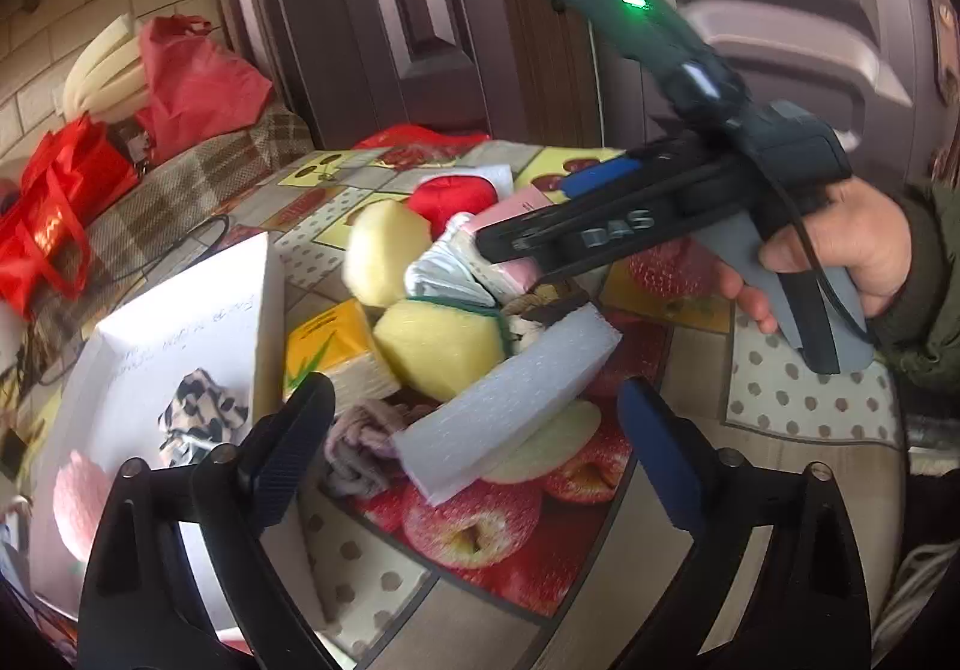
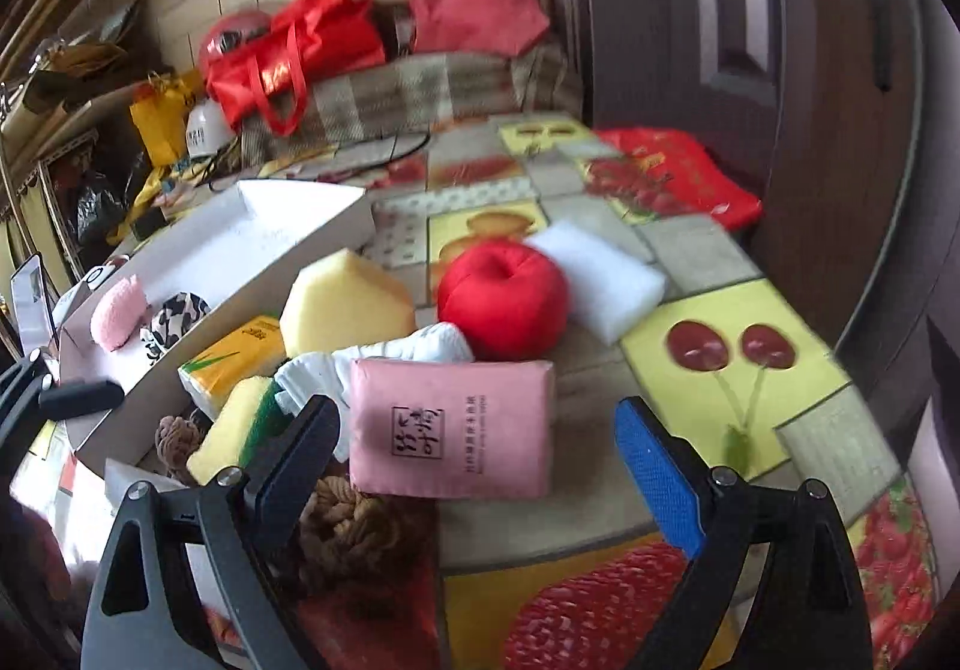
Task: Organize soft objects
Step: 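Move both open tools back over the pile of soft items, then grasp the white foam strip with the left tool while the right tool grasps the pink tissue pack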
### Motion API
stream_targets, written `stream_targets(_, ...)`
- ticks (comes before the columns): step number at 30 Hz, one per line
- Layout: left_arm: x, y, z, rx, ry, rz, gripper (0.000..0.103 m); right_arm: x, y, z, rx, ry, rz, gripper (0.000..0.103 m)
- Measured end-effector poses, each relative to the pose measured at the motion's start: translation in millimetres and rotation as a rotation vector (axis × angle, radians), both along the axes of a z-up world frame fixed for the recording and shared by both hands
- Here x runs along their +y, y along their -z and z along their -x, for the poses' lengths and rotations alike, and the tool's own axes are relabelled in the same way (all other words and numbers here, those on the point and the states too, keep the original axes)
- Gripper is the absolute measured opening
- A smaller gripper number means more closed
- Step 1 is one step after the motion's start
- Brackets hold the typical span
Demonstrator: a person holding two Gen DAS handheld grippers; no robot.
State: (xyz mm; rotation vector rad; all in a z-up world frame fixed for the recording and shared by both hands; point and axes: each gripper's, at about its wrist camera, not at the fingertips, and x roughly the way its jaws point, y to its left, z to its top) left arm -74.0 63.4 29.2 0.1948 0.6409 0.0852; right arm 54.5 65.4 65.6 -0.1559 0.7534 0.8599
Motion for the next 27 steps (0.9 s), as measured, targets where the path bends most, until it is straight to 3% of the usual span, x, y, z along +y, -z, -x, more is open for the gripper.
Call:
stream_targets(1, 1, 1, -3, 0.007, -0.003, 0.001, 0.085, 4, 3, -3, 0.015, -0.004, 0.011, 0.093)
stream_targets(4, 6, 4, -13, 0.035, -0.009, 0.021, 0.083, 11, 13, -10, 0.083, -0.035, 0.024, 0.093)
stream_targets(6, 7, 7, -18, 0.063, 0.009, 0.036, 0.074, 12, 16, -12, 0.106, -0.034, 0.020, 0.091)
stream_targets(7, 6, 9, -20, 0.081, 0.022, 0.041, 0.066, 10, 17, -13, 0.116, -0.033, 0.018, 0.076)
stream_targets(8, 4, 10, -22, 0.091, 0.028, 0.036, 0.063, 8, 17, -14, 0.127, -0.028, 0.014, 0.073)
stream_targets(11, -1, 10, -19, 0.081, 0.055, 0.027, 0.042, -7, 12, -14, 0.123, 0.014, -0.045, 0.072)
stream_targets(14, -5, 8, -14, 0.066, 0.076, 0.018, 0.029, -30, 2, -13, 0.084, 0.097, -0.140, 0.072)
stream_targets(19, -12, 2, -2, 0.004, 0.095, -0.016, 0.019, -56, -9, -5, 0.021, 0.171, -0.246, 0.072)
stream_targets(22, -12, -7, 11, -0.083, 0.098, -0.021, 0.019, -61, -13, -5, 0.002, 0.189, -0.275, 0.072)
stream_targets(27, 14, -23, 36, -0.237, 0.019, 0.066, 0.019, -68, -20, -1, -0.042, 0.218, -0.326, 0.072)
